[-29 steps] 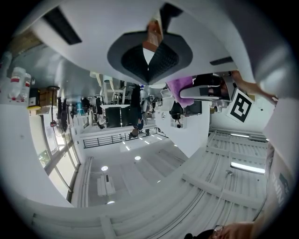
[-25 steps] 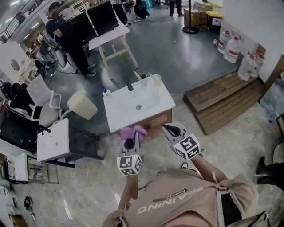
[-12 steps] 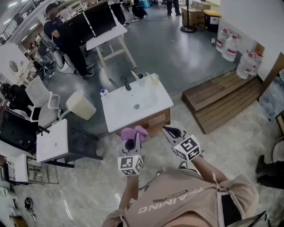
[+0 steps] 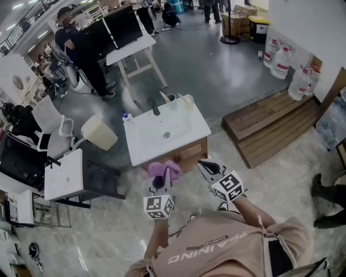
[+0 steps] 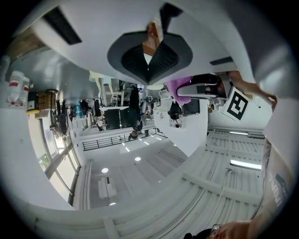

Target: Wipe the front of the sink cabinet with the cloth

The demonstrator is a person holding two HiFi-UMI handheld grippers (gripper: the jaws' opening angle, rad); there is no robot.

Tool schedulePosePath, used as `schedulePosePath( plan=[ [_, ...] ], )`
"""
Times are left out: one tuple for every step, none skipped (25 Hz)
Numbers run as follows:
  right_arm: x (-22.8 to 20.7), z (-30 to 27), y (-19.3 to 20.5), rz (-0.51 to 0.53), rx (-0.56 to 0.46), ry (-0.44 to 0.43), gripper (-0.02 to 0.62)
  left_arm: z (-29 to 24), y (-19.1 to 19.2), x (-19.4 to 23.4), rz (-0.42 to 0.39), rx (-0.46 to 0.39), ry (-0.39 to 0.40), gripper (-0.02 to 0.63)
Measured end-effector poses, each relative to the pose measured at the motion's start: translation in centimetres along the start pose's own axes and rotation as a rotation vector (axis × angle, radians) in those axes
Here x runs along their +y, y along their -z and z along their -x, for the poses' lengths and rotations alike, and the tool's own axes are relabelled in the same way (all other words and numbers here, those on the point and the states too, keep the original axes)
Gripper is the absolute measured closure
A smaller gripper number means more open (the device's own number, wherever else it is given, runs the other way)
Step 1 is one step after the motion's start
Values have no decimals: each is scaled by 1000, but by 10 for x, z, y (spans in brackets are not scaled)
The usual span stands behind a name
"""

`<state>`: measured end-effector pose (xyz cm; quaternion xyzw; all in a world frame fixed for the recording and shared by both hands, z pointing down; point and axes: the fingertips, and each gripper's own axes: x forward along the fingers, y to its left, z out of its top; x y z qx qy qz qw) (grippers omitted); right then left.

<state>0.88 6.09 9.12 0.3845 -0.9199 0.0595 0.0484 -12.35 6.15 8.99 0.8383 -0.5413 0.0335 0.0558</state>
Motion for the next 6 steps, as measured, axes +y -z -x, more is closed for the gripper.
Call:
schedulePosePath(
  plan=[
    [0,0,0,2,2,-1,584,0,1,1,6,0,-2,568],
    [0,0,1,3,4,-3,584,-1,2,1,11,0,-2,568],
    [-1,0,2,3,6,-4,584,-1,3,1,14,-1,-2,568],
    [-1,0,2,3,7,-5,584,-1,3,1,14,-1,1,568],
    [-1,0,3,3,8,-5,584,-2,4,0,14,-2,4,568],
    [-2,0,4,3,8,-5,584,-3,5,-1,14,-3,8,568]
  ],
)
